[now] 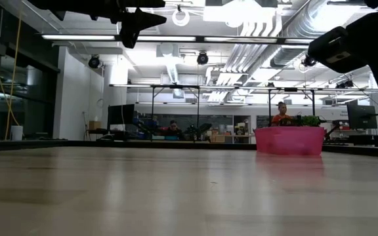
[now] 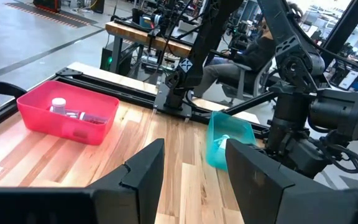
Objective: Pick and place medicine bottles into bin by pill shape (circle, oval)
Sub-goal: Put the blue capsule bottle into the red bin
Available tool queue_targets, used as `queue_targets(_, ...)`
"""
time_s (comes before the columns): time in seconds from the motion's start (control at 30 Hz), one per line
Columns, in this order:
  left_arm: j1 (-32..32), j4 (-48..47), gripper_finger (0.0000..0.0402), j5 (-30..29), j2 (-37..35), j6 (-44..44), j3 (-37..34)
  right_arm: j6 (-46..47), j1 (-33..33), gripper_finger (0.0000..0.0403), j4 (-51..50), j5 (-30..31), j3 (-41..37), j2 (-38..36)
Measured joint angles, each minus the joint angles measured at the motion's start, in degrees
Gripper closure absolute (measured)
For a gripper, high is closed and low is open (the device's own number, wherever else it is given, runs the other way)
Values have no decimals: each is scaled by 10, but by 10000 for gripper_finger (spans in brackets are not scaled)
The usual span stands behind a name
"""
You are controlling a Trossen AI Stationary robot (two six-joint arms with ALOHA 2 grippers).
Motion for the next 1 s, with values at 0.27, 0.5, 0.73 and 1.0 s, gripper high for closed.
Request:
queue_targets(0.27,0,0,243,0,0,0,0,13,-2,255,-5,0,0,0)
queue_targets(0.5,0,0,243,0,0,0,0,31,-6,255,-6,5,-4,0)
queue_targets(0.73,0,0,243,0,0,0,0,28,-10,255,0,7,-11,0)
queue_targets(1.0,0,0,243,0,0,0,0,24,-10,257,3,9,-11,0)
